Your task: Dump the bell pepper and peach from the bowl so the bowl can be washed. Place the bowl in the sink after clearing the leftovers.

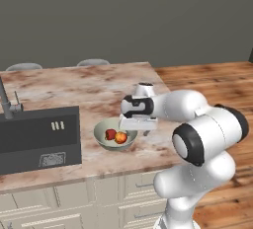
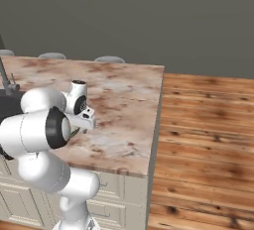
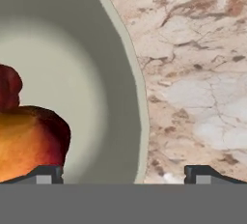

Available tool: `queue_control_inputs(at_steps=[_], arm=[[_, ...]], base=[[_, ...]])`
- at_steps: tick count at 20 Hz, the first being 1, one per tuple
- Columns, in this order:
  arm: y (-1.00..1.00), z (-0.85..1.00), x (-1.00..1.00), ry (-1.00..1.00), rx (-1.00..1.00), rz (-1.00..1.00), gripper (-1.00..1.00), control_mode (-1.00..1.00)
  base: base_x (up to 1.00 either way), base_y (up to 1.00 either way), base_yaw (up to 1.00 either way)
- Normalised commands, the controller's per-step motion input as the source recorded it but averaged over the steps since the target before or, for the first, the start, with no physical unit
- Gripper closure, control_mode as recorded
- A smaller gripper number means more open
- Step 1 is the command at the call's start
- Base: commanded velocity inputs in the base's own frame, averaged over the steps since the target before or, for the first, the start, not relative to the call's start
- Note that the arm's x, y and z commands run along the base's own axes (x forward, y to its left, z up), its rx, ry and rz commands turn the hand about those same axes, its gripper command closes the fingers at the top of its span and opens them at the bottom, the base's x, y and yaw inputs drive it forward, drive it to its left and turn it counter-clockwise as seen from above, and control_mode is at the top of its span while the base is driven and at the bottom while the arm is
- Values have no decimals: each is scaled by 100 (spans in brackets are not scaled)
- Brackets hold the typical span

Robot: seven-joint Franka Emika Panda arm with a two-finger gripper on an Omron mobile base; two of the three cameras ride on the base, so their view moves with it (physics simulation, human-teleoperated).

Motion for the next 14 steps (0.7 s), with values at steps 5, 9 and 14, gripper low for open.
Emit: queue_control_inputs(at_steps=[5,9,14], arm=[[6,-31,23,-7,8,0,-100,-100],[2,-11,6,-1,2,0,100,-100],[0,0,0,0,0,0,100,-100]], base=[[0,0,0],[0,0,0],[0,0,0]])
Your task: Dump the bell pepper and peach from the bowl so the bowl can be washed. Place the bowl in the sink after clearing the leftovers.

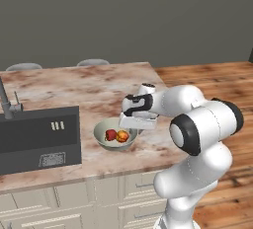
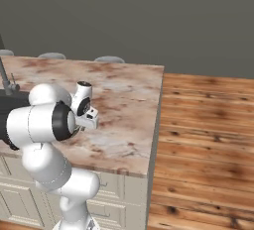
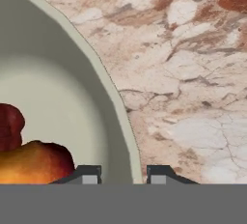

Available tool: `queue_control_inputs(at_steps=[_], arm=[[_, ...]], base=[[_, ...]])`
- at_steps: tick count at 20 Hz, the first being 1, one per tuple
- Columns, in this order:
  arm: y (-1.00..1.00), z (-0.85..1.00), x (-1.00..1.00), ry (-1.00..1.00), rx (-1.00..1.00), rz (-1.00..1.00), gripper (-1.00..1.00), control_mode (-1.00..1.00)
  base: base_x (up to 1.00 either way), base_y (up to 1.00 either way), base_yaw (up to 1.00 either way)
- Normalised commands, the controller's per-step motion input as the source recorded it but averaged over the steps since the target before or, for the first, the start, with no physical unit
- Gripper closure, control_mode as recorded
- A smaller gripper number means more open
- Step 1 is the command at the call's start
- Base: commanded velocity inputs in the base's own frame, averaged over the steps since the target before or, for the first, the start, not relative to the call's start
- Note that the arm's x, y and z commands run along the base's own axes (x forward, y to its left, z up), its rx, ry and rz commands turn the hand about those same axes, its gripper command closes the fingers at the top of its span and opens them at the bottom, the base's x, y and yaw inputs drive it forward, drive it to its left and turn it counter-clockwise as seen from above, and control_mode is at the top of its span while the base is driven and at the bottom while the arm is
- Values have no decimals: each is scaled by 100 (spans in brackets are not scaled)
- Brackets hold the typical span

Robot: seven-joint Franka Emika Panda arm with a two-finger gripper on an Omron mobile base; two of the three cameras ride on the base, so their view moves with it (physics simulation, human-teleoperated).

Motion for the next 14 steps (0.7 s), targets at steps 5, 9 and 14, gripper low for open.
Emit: queue_control_inputs(at_steps=[5,9,14], arm=[[0,0,-6,-3,0,0,100,-100],[0,5,-24,-11,0,0,100,-100],[0,44,-56,-15,0,0,100,-100]], base=[[0,0,0],[0,0,0],[0,0,0]])
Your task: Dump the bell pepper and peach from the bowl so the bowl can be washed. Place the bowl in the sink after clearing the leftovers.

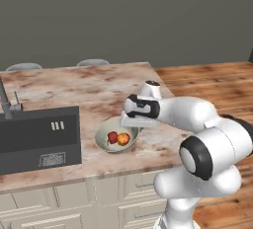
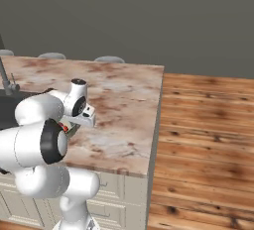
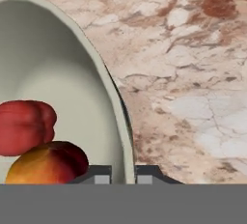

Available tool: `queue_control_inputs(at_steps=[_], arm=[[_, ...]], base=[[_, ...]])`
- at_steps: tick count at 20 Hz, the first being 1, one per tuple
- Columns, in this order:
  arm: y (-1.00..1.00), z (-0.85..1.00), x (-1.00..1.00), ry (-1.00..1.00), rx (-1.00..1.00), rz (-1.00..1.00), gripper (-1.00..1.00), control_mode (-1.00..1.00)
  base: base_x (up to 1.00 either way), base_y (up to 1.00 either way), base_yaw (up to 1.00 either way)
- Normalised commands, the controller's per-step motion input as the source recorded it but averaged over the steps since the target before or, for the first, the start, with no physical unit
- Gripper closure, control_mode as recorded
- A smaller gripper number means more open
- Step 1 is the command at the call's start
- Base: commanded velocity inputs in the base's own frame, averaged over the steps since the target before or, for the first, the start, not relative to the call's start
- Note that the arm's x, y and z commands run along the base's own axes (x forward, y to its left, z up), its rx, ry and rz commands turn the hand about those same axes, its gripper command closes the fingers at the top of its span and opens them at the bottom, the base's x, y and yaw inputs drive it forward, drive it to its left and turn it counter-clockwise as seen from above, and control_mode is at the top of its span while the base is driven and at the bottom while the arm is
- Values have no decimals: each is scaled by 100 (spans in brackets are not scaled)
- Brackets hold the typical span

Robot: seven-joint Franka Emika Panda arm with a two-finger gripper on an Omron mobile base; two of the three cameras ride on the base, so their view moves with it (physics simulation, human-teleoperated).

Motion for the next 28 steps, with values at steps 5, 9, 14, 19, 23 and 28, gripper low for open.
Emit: queue_control_inputs(at_steps=[5,9,14,19,23,28], arm=[[-18,79,-79,-15,3,-7,100,-100],[-38,88,-81,-3,13,-18,100,-100],[-46,92,-76,-1,32,-18,100,-100],[-49,75,-28,0,27,-11,100,-100],[-49,52,-11,1,25,-2,100,-100],[-28,17,3,12,16,-4,100,-100]], base=[[0,0,0],[0,0,0],[0,0,0],[0,0,0],[0,0,0],[0,0,0]])
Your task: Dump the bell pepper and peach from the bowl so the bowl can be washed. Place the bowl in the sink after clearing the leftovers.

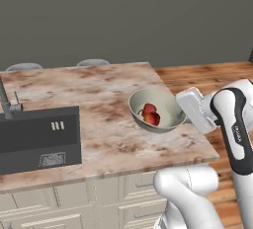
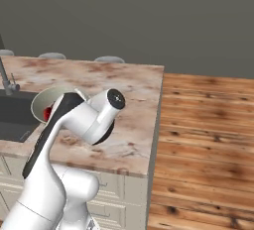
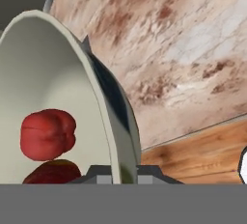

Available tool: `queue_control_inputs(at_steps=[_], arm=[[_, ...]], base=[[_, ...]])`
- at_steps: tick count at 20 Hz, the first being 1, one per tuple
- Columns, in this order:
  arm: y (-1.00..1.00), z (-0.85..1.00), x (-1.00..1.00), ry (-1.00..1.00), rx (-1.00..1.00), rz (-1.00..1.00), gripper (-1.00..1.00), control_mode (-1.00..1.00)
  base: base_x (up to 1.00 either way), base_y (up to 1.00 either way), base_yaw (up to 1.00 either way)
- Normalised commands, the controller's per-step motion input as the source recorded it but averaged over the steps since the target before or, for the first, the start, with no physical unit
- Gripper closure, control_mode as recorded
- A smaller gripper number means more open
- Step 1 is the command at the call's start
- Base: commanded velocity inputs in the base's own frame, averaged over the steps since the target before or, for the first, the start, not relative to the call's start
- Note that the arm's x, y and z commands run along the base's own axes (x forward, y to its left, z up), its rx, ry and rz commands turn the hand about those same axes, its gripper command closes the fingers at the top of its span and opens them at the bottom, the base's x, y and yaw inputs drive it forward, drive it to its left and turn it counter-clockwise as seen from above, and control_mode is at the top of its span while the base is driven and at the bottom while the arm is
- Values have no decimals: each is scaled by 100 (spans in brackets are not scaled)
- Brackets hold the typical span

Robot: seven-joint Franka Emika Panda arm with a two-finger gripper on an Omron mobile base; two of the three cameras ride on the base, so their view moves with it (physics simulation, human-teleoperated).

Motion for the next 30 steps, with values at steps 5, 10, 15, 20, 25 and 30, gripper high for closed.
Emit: queue_control_inputs(at_steps=[5,10,15,20,25,30], arm=[[0,0,0,0,0,0,100,-100],[0,-2,-41,0,1,0,100,100],[0,0,0,0,0,0,100,100],[0,0,0,0,0,0,100,100],[0,0,0,0,0,0,100,100],[0,0,0,0,0,0,100,100]], base=[[0,0,0],[-38,0,0],[-64,30,0],[-11,98,0],[0,99,0],[25,80,0]])
